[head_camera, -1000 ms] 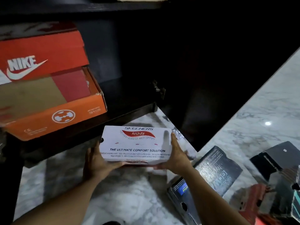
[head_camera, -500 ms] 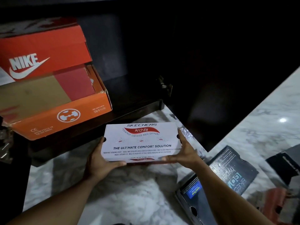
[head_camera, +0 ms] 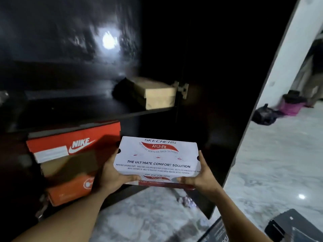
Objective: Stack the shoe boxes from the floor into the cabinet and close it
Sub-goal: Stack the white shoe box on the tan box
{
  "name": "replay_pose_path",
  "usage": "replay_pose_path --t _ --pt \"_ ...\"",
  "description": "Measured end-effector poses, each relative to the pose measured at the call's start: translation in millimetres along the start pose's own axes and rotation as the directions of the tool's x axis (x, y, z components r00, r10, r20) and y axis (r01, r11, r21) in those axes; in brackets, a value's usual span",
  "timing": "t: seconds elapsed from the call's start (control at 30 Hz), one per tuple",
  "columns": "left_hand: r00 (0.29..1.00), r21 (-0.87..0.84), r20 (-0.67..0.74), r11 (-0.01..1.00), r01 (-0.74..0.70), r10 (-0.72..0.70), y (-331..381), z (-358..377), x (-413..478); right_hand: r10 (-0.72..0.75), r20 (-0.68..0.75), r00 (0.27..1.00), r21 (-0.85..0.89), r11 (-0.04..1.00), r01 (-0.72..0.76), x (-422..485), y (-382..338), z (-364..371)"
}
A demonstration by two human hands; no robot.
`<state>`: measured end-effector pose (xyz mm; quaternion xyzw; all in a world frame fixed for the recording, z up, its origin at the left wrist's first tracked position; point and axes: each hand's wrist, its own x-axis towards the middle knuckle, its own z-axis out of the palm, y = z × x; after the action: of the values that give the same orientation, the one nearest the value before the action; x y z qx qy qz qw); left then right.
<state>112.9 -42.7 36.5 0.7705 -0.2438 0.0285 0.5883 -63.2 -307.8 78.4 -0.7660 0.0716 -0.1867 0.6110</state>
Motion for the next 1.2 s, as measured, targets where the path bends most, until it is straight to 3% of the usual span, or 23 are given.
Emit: replay_pose_path --t 0.2,0.4,0.7,0.8,0.93,1.1,1.2 --pt "0.974 -0.034 -0.027 0.974 -0.224 0.223 121 -42 30 -0.191 -0.169 0.967 -0.035 0.982 0.188 -13 -111 -13" --pt "0.961 -0.009 -0.077 0.964 -0.266 0.264 199 -66 91 -0.321 -0.258 0.911 -0.148 0.945 0.291 10 -173 -15" --pt "0.977 -0.086 -0.080 0.975 -0.203 0.197 201 -60 202 -0.365 -0.457 0.811 -0.251 0.928 0.276 84 -172 13" --pt "0.989 -0.094 -0.046 0.985 -0.142 0.138 188 -55 226 -0.401 -0.481 0.779 -0.322 0.908 0.269 102 -162 21" --pt "0.986 -0.099 -0.071 0.982 -0.160 0.154 184 -47 246 -0.434 -0.512 0.741 -0.386 0.887 0.253 116 -153 34" --pt "0.975 -0.011 -0.065 0.976 -0.216 0.214 197 -25 249 -0.431 -0.504 0.749 -0.435 0.875 0.211 127 -151 52" --pt "0.976 -0.074 -0.003 0.973 -0.218 0.218 196 -11 247 -0.473 -0.425 0.772 -0.536 0.819 0.206 143 -150 56"
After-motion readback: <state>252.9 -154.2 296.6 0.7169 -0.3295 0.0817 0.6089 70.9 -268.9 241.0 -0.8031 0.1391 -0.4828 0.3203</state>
